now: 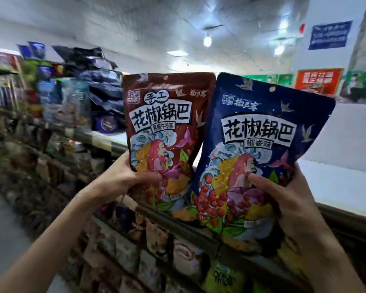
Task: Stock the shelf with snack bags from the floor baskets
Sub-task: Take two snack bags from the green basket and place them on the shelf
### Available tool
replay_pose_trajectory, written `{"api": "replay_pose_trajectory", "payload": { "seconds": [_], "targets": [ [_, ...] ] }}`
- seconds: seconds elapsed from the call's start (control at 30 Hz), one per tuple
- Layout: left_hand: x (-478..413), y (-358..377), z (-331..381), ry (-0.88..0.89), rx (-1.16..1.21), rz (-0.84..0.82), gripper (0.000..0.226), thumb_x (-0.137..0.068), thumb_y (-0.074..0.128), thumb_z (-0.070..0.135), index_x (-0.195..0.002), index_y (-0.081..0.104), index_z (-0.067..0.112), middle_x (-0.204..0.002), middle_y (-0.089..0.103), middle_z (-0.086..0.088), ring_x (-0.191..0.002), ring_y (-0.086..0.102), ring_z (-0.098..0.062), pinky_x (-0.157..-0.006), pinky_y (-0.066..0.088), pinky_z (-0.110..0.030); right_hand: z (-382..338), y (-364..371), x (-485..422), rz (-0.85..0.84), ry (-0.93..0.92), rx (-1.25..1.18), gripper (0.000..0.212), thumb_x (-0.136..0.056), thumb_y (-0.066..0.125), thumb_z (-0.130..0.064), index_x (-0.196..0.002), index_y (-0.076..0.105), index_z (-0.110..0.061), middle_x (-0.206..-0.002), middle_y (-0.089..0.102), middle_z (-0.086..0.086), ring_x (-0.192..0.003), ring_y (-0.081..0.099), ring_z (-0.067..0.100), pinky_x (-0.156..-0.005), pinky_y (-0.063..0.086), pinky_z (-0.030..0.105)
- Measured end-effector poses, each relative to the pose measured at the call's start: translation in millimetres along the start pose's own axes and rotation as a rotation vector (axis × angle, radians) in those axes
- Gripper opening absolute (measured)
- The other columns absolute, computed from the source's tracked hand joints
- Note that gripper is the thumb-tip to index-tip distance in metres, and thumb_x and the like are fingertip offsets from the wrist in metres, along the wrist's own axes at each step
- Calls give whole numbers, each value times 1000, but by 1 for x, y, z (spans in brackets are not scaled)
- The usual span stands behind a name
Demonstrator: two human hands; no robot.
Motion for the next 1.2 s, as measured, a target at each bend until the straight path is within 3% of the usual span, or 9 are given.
{"api": "replay_pose_trajectory", "payload": {
  "seconds": [0.1, 0.17, 0.27, 0.4, 0.6, 0.77, 0.97, 1.1, 1.2],
  "targets": [
    [-52, -54, -11, 26, -28, -13, 60, -54, 88, 3, -105, 62, 19, -90, 79, 6, -82, 75, -10, -67, 57, -19, 24, 42, -52, -16, -54, 8, 78, -61, 85, -25, -132, 53, -22, -116, 73, 1, -102, 72, 23, -78, 60, 41],
    [-94, -86, -17, 49, -40, -27, 77, -40, 99, 22, -107, 61, 21, -93, 79, 5, -84, 75, -11, -68, 57, -19, 37, 61, -90, -6, -121, -1, 69, -69, 77, -10, -133, 52, -19, -117, 73, 2, -102, 72, 25, -78, 61, 41],
    [-150, -127, -23, 66, -57, -49, 90, -31, 97, 42, -110, 60, 20, -98, 78, 5, -89, 75, -12, -70, 57, -20, 45, 84, -139, 46, -187, 23, 61, -73, 75, -7, -130, 54, -16, -114, 74, 1, -98, 73, 22, -73, 61, 33],
    [-219, -175, -42, 64, -37, -100, 79, -45, 97, 23, -115, 59, 21, -105, 77, 2, -97, 73, -16, -77, 58, -24, 53, 111, -199, 84, -190, 32, 58, -74, 74, -6, -128, 55, -15, -115, 73, 3, -96, 74, 25, -68, 61, 31],
    [-313, -235, -93, 24, -12, -194, 94, -49, 97, 34, -131, 53, 19, -122, 70, -8, -113, 67, -28, -101, 49, -51, 96, 159, -285, 93, -170, 168, 59, -76, 77, -2, -128, 52, -15, -113, 73, 3, -97, 73, 22, -74, 61, 37],
    [-367, -267, -144, 3, 26, -270, 78, -59, 91, 23, -129, 55, 21, -121, 71, -7, -112, 67, -28, -102, 48, -53, 146, 187, -324, 161, -106, 246, 63, -74, 81, -5, -128, 52, -18, -115, 73, 1, -99, 73, 21, -81, 60, 42],
    [-403, -289, -186, -21, 30, -384, 74, -65, 89, 16, -130, 53, 24, -120, 72, -6, -111, 69, -25, -100, 50, -47, 195, 219, -343, 189, -16, 303, 61, -72, 84, -11, -122, 53, -27, -109, 75, -5, -95, 74, 16, -77, 61, 36],
    [-414, -290, -199, -24, 10, -402, 63, -65, 83, 10, -120, 56, 26, -109, 76, 5, -99, 72, -13, -91, 54, -33, 216, 232, -353, 177, 57, 345, 66, -64, 90, -22, -119, 54, -28, -110, 74, -3, -93, 74, 14, -74, 61, 31],
    [-420, -293, -216, -47, 7, -409, 70, -62, 88, 12, -122, 55, 25, -110, 75, 2, -101, 72, -15, -95, 52, -37, 217, 235, -357, 177, 76, 373, 66, -62, 90, -27, -116, 53, -31, -108, 74, -6, -91, 73, 9, -70, 59, 24]
  ]
}}
Point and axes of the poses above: each hand's wrist, its own x-axis away from the middle knuckle, its own y-axis out of the palm, z = x × y, the point moved 4 cm from there along -x, towards the middle knuckle
